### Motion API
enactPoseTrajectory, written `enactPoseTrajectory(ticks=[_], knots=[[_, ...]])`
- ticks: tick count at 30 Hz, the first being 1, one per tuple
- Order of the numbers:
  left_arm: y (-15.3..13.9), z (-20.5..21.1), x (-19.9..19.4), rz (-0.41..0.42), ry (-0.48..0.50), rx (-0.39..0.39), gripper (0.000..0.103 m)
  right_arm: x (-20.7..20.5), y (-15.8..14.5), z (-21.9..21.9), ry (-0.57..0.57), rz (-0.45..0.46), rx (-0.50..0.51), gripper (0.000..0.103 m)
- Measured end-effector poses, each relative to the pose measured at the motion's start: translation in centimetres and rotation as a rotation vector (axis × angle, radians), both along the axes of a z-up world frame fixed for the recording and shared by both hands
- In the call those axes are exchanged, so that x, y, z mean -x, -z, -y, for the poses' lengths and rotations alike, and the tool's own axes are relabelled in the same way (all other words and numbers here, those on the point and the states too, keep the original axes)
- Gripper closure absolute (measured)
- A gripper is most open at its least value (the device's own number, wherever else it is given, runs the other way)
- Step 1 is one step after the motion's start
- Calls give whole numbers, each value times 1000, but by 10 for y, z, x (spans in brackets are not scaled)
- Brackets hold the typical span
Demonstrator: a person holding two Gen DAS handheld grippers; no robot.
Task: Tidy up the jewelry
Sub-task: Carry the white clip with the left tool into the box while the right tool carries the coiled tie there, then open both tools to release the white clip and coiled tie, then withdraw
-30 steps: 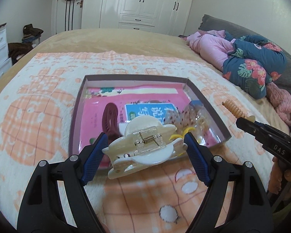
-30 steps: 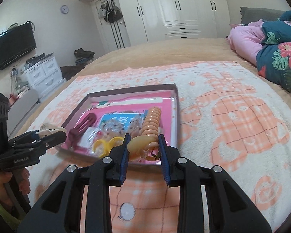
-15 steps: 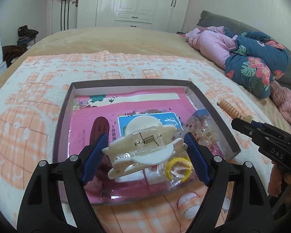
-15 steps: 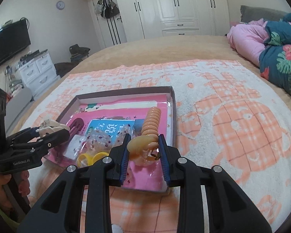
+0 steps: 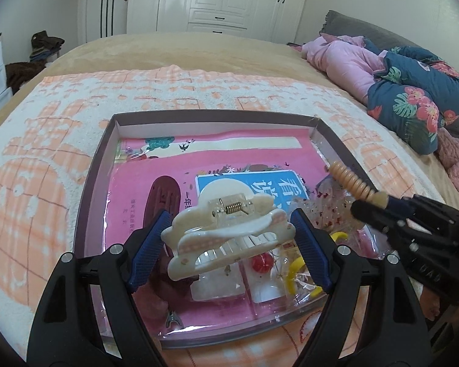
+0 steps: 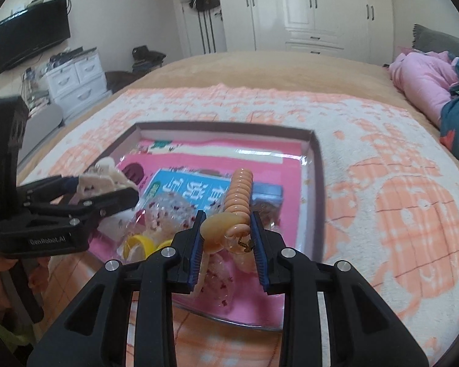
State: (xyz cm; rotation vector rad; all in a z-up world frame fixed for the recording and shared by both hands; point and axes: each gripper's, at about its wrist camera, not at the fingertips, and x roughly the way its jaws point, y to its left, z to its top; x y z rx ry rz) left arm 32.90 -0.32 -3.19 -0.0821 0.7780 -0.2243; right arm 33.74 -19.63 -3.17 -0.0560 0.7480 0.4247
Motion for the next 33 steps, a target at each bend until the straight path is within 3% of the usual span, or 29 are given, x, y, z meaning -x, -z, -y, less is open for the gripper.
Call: enactPoseTrajectory(ticks=[3,5,6,14,25,27,33], knots=[[1,2,1,-1,2,-3,31,1,6,-4,-4,-17,15,71],[1,3,2,0,4,-6,31,4,6,-6,-8,-8,30,64],[1,3,3,0,5,-5,31,6,6,-7,-5,-5,35,56],[-6,1,10,20,3,3,28,21,-5,11,60,26,-20,51],[-22,-7,37,67,-23,24,17,50,-26,34,148,99,-71,27],[-25,-9,45,84,-35,27,12,57,-31,34,155,118,-71,24],[-32,-10,70,121,-41,27,12,78,-38,38,172,164,-86,15]])
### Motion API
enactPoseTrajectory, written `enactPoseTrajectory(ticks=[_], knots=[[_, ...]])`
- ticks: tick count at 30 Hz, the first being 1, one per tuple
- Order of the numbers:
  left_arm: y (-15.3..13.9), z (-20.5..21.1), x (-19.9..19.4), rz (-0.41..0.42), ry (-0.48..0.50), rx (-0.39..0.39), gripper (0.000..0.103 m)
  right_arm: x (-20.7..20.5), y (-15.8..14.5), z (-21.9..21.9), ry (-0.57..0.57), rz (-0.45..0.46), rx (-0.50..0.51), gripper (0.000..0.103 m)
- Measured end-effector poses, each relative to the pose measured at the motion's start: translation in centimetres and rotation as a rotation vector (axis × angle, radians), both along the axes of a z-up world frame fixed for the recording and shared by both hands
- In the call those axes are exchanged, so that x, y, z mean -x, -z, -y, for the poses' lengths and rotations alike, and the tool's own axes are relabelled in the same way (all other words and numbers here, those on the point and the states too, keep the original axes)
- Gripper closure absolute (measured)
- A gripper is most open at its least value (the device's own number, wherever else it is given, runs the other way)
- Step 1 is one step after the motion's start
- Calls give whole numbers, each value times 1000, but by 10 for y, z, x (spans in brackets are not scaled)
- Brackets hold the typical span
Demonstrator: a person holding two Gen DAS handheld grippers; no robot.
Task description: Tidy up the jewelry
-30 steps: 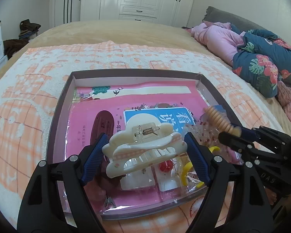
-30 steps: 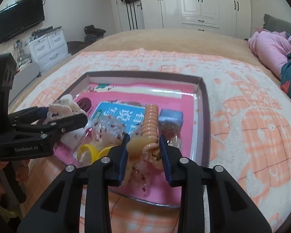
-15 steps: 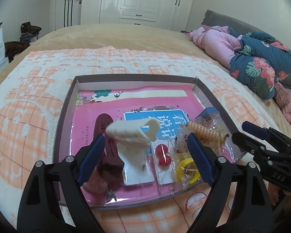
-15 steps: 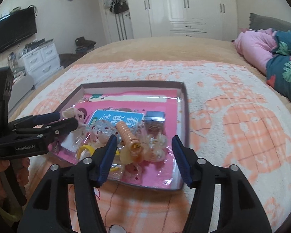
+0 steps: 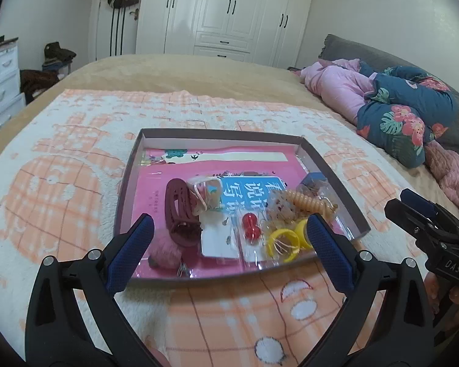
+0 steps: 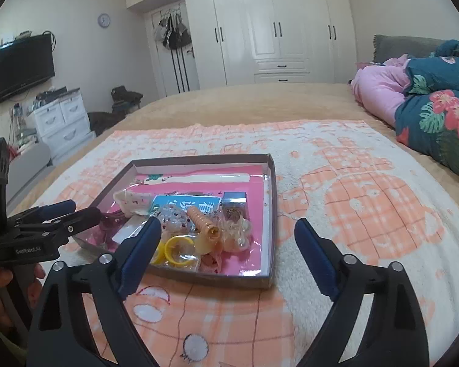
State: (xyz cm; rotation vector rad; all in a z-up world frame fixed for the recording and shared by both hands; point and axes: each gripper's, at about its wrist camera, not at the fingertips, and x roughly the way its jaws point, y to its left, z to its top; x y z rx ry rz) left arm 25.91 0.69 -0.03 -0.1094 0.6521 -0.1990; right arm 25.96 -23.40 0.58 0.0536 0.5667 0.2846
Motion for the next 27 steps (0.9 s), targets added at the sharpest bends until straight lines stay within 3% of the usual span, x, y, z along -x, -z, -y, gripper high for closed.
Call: enactPoseTrajectory(ticks=[15,27], knots=[[-5,-2,70,102,-52,-6,11,45,8,1,32,19,-40,7],[1,-10,112,125,-100,16,11,103,11,-13,47,96,16,7]])
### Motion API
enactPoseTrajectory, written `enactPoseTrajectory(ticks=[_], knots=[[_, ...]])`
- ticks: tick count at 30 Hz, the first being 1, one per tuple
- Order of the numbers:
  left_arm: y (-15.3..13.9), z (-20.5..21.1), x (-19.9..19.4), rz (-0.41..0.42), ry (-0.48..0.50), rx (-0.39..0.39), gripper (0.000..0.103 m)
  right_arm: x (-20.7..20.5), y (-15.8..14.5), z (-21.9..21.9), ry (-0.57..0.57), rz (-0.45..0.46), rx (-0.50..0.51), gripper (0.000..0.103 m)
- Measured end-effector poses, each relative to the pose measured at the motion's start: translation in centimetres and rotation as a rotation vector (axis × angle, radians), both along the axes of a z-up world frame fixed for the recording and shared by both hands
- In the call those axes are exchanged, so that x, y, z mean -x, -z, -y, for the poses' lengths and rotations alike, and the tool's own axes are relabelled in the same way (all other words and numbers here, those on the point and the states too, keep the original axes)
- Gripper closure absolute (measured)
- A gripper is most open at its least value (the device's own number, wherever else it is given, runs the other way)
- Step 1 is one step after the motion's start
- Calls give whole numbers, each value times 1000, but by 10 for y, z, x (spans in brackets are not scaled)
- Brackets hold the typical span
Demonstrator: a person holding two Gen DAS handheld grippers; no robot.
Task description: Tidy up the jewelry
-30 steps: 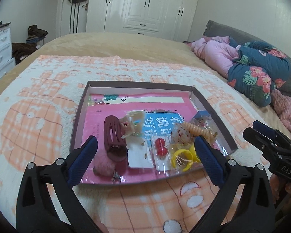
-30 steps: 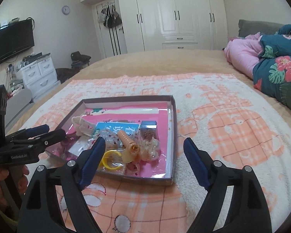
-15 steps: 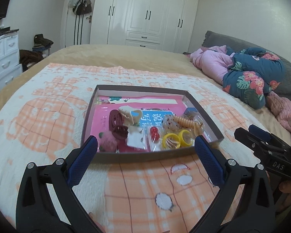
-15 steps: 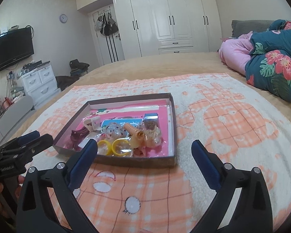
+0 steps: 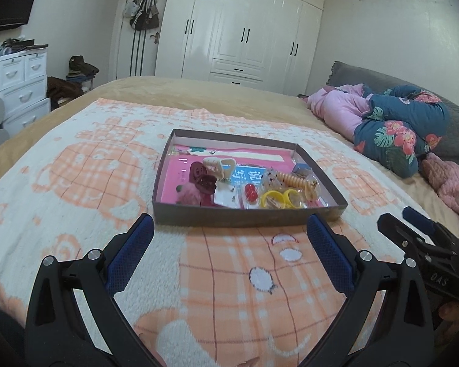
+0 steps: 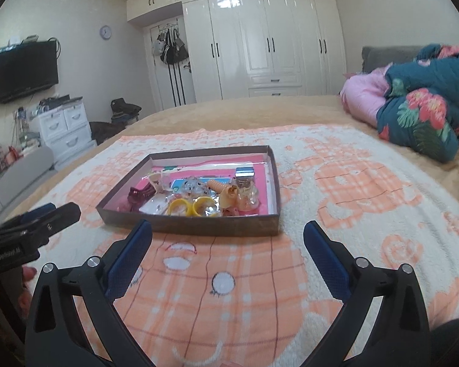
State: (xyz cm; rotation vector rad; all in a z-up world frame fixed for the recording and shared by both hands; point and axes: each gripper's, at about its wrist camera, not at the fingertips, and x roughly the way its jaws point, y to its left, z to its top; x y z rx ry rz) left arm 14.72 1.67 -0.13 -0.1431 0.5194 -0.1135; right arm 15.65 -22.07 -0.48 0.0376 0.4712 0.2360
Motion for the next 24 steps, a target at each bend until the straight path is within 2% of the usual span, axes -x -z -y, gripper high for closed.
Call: enactPoseTrajectory(ticks=[12,19,24], knots=[[-3,1,33,61,-31,-42,11,54,2,-5,30,103,34,6],[-7,4,52,101,-6,-29,11,75,3,-6,33,136,40,6],[-10,9,67,133,8,-32,11,92,0,-8,32,200,49,6]])
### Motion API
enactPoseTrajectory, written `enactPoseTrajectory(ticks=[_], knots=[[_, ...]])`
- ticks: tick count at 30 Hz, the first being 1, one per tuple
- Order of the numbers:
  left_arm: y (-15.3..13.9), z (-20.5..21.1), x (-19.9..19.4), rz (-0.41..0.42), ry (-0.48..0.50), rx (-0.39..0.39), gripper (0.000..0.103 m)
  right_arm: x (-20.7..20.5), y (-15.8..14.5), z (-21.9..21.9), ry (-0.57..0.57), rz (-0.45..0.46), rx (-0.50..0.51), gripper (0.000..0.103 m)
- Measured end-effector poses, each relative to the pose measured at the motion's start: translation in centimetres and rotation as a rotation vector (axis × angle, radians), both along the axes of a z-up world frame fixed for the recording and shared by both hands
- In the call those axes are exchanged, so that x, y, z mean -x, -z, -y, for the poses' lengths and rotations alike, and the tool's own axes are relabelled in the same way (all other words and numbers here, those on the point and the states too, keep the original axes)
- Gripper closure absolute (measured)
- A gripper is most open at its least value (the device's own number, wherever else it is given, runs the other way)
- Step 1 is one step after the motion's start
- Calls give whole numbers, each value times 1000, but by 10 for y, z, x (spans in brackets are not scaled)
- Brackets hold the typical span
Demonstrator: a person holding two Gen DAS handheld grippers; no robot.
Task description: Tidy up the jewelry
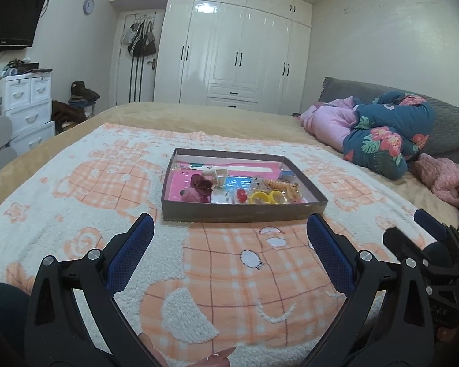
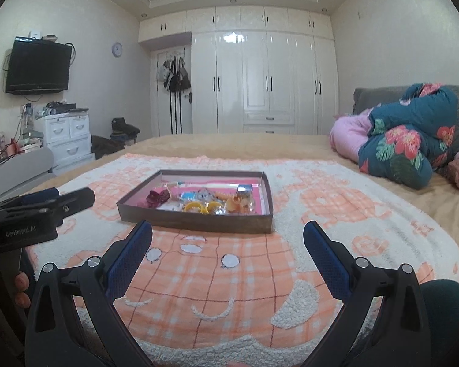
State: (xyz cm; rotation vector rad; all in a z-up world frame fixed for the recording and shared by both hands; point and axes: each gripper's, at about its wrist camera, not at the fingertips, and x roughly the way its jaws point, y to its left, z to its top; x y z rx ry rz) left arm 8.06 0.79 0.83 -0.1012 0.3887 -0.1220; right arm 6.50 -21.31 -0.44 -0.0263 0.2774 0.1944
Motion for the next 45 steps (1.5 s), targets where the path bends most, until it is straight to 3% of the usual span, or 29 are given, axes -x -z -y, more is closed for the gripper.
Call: enactPoseTrajectory(ticks=[5,13,45], knots=[[3,-2,9,2,-21,2,11,11,-5,4,0,53,-18,6],[7,-4,9,3,-25,2,11,4,-3,8,-21,13,-41,6],[6,-5,7,10,-33,-10,11,3,1,6,-14,4,-44,6]])
